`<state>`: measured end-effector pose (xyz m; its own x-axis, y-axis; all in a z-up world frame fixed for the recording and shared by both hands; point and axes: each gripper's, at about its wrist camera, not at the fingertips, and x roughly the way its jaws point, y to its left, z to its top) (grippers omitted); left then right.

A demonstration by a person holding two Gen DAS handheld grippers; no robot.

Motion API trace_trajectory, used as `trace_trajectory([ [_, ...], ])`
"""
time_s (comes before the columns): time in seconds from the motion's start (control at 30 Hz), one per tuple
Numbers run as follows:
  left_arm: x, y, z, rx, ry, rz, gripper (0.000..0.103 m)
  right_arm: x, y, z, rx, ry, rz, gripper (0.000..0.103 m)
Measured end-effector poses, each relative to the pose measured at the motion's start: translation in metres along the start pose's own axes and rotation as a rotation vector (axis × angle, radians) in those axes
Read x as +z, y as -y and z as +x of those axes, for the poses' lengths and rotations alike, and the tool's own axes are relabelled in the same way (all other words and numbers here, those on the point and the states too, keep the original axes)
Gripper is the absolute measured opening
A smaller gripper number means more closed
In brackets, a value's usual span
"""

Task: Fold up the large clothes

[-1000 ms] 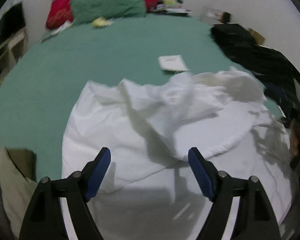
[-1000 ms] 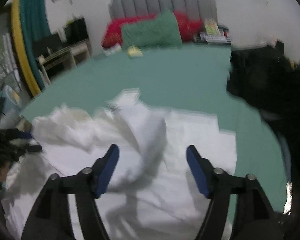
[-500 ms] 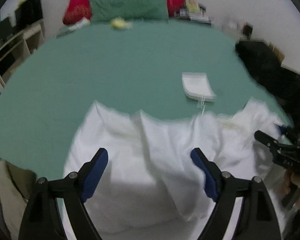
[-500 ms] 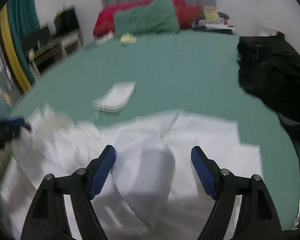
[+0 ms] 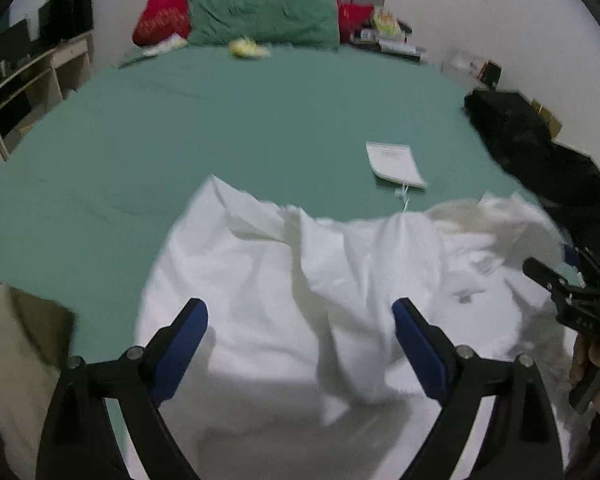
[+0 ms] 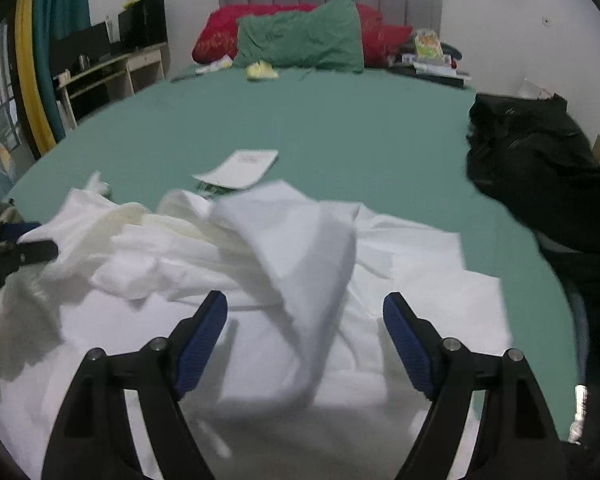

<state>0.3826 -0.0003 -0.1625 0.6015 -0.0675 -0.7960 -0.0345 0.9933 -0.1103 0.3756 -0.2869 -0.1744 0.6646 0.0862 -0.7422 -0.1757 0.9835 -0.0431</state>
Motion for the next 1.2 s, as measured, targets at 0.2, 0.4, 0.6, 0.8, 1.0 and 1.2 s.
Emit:
trace_trajectory([
  [0.2,-0.033,-0.023,-0.058,0.033,0.043,-0.062,0.093,-0.038,0.02,-0.063,-0.086,0.023,0.016,0.079],
  [0.4,-0.1,-0.061,-0.101,0.087,0.041,-0.127,0.093,-0.109,0.055,-0.109,-0.148,-0.058,0.168,0.079],
  [0.6,-0.169,-0.087,-0.109,0.095,-0.066,-0.182,0.093,-0.176,0.079,-0.143,-0.203,-0.171,0.323,0.079],
  [0.8,-0.193,-0.082,-0.125,-0.015,-0.04,-0.187,0.093,-0.207,0.07,-0.156,-0.188,-0.226,0.345,0.079],
  [1.0,-0.196,-0.054,-0.098,0.04,-0.097,-0.056,0.096,-0.215,0.048,-0.167,-0.186,-0.221,0.299,0.053],
  [1.2,-0.21,-0.052,-0.089,0.085,-0.141,-0.001,0.075,-0.219,0.047,-0.172,-0.065,-0.208,0.377,0.004],
])
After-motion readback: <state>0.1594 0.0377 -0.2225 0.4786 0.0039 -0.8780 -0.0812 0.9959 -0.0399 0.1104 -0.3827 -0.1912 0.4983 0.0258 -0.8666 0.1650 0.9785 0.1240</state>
